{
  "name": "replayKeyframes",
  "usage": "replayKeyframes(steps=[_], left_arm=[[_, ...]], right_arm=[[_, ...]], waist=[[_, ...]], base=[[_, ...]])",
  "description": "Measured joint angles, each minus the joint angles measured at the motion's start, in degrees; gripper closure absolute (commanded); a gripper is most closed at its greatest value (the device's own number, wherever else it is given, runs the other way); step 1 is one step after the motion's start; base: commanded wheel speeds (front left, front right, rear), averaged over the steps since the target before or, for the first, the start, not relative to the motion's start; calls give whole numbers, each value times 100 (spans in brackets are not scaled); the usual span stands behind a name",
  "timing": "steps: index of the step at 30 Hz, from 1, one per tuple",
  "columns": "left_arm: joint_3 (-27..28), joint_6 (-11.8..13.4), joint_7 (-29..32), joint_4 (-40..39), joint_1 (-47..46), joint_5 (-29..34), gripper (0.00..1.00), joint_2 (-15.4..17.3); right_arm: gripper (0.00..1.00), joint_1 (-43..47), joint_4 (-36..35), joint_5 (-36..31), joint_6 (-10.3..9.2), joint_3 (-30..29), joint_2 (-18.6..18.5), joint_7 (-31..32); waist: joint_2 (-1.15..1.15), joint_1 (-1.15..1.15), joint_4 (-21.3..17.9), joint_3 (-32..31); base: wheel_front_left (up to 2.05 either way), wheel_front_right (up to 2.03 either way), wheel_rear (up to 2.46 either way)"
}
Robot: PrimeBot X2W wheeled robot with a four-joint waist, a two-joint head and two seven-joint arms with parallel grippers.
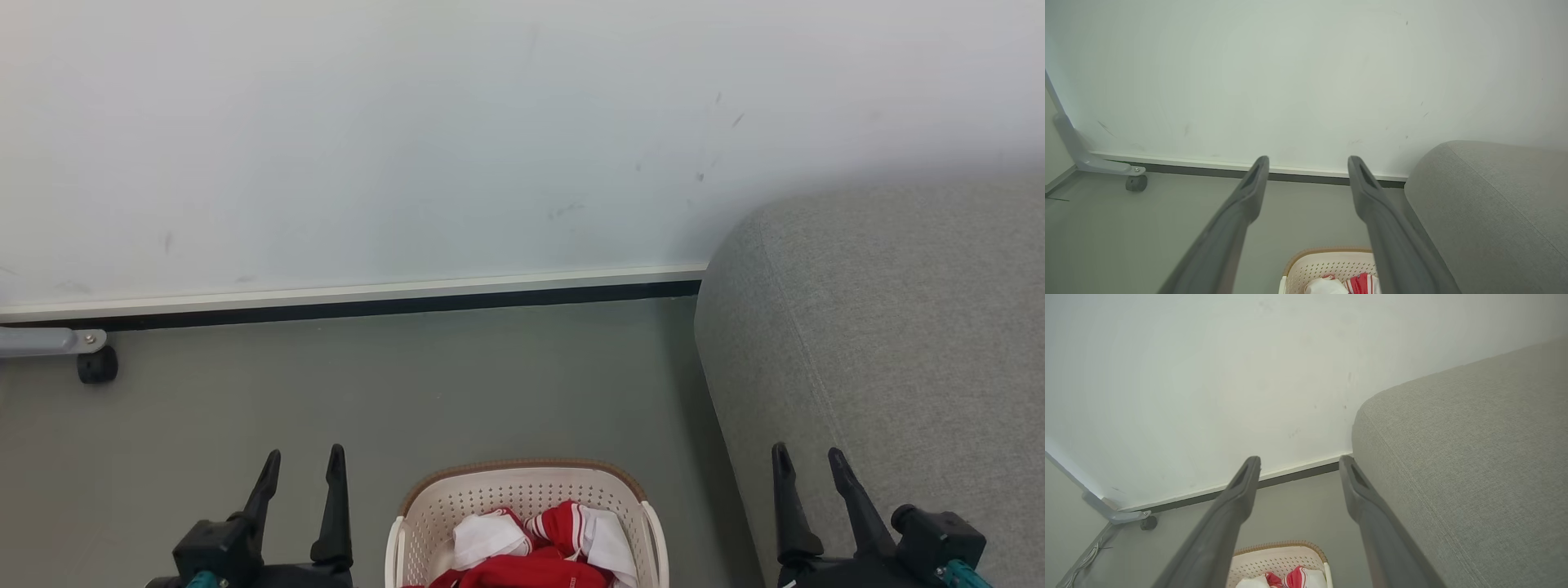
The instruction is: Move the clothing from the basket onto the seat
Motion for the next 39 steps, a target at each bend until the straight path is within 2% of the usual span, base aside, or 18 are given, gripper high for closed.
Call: replayKeyframes(steps=[14, 39], left_arm=[[-94, 158, -283, 4, 92, 1043, 0, 37], [-33, 141, -283, 93, 196, 1103, 0, -5]], right_arm=[[0, 131, -94, -1093, -152, 235, -66, -299], [0, 220, -80, -1189, -142, 171, -56, -300]], waist=[[0, 0, -18, -17], [0, 0, -5, -82]], base=[[0, 0, 0], [0, 0, 0]])
